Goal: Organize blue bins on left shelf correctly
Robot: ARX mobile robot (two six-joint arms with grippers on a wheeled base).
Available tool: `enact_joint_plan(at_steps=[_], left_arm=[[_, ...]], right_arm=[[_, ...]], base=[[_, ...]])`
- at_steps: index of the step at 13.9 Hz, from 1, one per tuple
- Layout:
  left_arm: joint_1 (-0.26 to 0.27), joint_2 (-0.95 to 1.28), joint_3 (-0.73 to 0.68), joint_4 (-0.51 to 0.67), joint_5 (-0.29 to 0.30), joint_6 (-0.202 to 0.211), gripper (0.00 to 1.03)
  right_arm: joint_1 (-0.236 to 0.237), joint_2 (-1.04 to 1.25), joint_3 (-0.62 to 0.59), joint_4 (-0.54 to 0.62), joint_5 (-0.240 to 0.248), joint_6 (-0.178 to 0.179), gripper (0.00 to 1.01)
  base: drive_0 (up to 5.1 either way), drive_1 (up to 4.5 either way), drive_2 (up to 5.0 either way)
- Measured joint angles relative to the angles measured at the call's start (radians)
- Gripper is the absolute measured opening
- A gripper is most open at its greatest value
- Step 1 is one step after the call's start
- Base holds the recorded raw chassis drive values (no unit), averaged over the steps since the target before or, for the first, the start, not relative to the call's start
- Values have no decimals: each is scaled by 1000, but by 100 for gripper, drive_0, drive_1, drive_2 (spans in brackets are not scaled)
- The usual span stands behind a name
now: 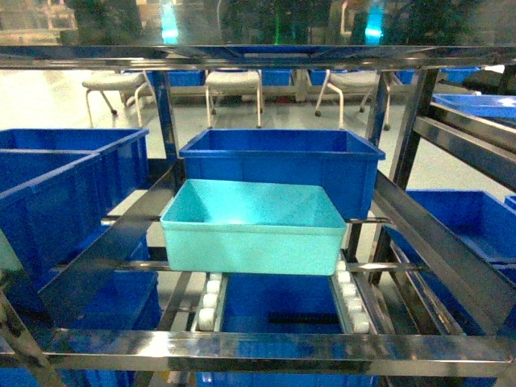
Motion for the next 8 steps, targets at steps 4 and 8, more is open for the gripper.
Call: enact_joint_plan(at_steps=[4, 8], left_arm=[[0, 0, 0, 1, 0, 0, 64], [0, 0, 0, 2, 0, 0, 90]], right_arm=[[0, 0, 0, 0, 0, 0, 74], [0, 0, 0, 0, 0, 1, 100]], base=[[1, -215, 218], [-4, -437, 430]])
